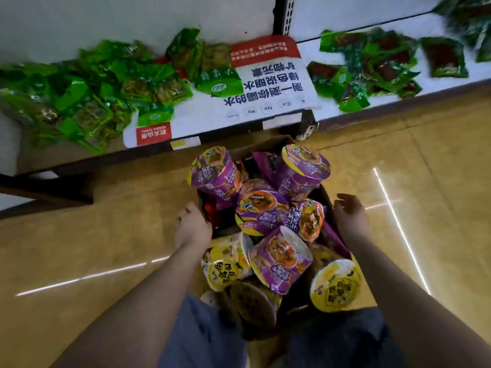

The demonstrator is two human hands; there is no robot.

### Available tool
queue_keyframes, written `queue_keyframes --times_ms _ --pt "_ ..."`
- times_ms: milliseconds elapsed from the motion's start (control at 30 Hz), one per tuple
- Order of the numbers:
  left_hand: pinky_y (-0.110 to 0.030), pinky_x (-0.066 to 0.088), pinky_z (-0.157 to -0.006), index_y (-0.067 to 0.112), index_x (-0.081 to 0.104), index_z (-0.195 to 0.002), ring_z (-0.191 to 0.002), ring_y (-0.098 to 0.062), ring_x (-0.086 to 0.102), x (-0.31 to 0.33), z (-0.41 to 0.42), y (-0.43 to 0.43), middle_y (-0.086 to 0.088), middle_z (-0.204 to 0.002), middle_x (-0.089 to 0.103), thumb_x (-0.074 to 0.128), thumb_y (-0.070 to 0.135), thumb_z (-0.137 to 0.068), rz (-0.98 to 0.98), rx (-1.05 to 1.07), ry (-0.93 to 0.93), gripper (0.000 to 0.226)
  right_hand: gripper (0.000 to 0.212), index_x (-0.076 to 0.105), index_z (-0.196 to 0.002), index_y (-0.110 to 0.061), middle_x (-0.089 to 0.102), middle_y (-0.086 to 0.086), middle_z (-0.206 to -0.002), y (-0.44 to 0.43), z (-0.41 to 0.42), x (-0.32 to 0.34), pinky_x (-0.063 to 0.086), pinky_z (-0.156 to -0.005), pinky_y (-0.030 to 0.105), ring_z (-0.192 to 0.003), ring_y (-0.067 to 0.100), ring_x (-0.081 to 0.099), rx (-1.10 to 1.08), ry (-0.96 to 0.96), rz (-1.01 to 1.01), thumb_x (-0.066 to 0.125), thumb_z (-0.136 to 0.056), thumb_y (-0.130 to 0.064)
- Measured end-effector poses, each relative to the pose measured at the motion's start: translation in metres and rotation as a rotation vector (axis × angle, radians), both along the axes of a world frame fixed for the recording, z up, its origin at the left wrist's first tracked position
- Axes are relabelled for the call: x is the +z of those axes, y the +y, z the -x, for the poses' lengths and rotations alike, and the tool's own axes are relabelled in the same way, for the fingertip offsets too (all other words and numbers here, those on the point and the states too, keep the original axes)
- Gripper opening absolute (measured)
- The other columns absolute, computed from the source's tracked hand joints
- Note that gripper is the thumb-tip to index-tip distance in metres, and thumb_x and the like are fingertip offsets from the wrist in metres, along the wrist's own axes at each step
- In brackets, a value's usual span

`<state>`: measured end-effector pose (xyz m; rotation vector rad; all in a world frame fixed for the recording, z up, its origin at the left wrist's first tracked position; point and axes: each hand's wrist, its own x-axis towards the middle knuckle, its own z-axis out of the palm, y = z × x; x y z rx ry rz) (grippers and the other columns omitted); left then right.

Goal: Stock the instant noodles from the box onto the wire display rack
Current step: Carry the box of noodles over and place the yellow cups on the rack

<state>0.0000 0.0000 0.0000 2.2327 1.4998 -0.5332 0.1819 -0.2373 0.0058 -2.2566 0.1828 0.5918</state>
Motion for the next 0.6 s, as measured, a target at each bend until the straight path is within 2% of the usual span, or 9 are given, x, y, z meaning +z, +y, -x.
queue_keyframes --times_ms 100,200,300,367,500,600 --pt "-0.041 0.048 -0.084 0.000 0.033 -0.129 -0.116 -0.036 0.052 -0.046 -0.005 0.010 -0.022 -0.129 0.046 0.059 0.028 -0.091 -0.062 -0.098 0.102 0.053 0.034 0.053 -0.125 -0.006 0.059 0.015 -0.125 0.004 -0.020 -0.050 0.042 -0.092 0.033 -0.114 0.030 0.054 0.067 -0.116 0.016 0.052 -0.091 -0.011" --pt "-0.044 0.046 -0.089 0.000 0.030 -0.136 -0.118 -0.037 0.052 -0.081 -0.011 0.019 -0.021 -0.130 0.047 0.057 0.030 -0.092 -0.047 -0.089 0.162 0.060 0.038 0.052 -0.126 -0.009 0.056 0.016 -0.128 0.009 -0.035 -0.092 0.044 -0.097 0.043 -0.117 0.034 0.052 0.158 -0.179 0.125 0.055 -0.089 -0.011" --pt "-0.042 0.045 -0.095 -0.006 0.024 -0.140 -0.120 -0.037 0.052 -0.101 -0.017 0.024 -0.023 -0.132 0.049 0.056 0.023 -0.093 -0.038 -0.073 0.179 0.064 0.041 0.050 -0.127 -0.006 0.056 0.023 -0.125 0.008 -0.042 -0.116 0.045 -0.091 0.044 -0.112 0.039 0.054 0.258 -0.184 0.216 0.056 -0.086 -0.008" --pt "-0.040 0.045 -0.094 -0.008 0.028 -0.137 -0.118 -0.036 0.054 -0.108 -0.019 0.025 -0.022 -0.129 0.053 0.060 0.020 -0.090 -0.012 -0.021 0.133 0.063 0.039 0.050 -0.126 -0.003 0.058 0.027 -0.119 0.007 -0.042 -0.120 0.045 -0.085 0.043 -0.108 0.042 0.056 0.309 -0.174 0.253 0.055 -0.087 -0.006" --pt "-0.041 0.047 -0.092 -0.003 0.029 -0.133 -0.113 -0.036 0.057 -0.115 -0.015 0.025 -0.021 -0.121 0.058 0.061 0.008 -0.085 0.028 0.027 0.058 0.059 0.033 0.052 -0.121 0.001 0.061 0.028 -0.114 0.008 -0.044 -0.121 0.045 -0.077 0.041 -0.103 0.043 0.057 0.375 -0.164 0.306 0.052 -0.089 -0.009" --pt "-0.041 0.047 -0.088 0.002 0.034 -0.126 -0.109 -0.039 0.058 -0.117 -0.010 0.028 -0.022 -0.115 0.060 0.059 0.009 -0.086 0.017 0.038 0.035 0.048 0.029 0.054 -0.116 0.000 0.062 0.028 -0.110 0.012 -0.054 -0.125 0.046 -0.077 0.041 -0.101 0.043 0.058 0.453 -0.153 0.390 0.050 -0.092 -0.014"
